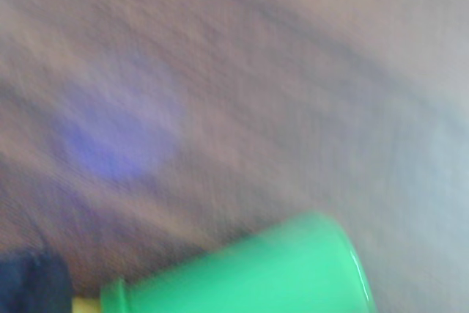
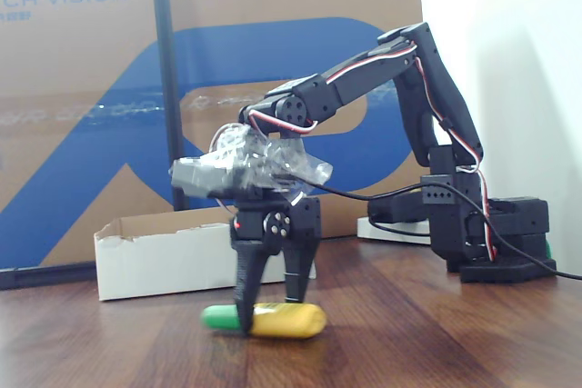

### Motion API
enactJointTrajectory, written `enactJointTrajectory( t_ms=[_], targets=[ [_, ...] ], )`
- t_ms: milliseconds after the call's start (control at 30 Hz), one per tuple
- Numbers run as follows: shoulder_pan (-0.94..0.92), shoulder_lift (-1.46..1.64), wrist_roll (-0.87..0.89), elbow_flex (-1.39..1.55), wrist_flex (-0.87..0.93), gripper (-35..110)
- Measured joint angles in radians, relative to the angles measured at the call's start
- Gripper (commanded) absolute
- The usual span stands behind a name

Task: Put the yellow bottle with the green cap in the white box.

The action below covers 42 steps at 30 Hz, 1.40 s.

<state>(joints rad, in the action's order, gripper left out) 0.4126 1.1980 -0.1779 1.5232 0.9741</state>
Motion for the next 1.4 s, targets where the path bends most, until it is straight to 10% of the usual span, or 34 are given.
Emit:
enactJointTrajectory(
  t_ms=[1400],
  targets=[
    [-0.153, 0.374, -0.017, 0.184, 0.025, 0]
  ],
)
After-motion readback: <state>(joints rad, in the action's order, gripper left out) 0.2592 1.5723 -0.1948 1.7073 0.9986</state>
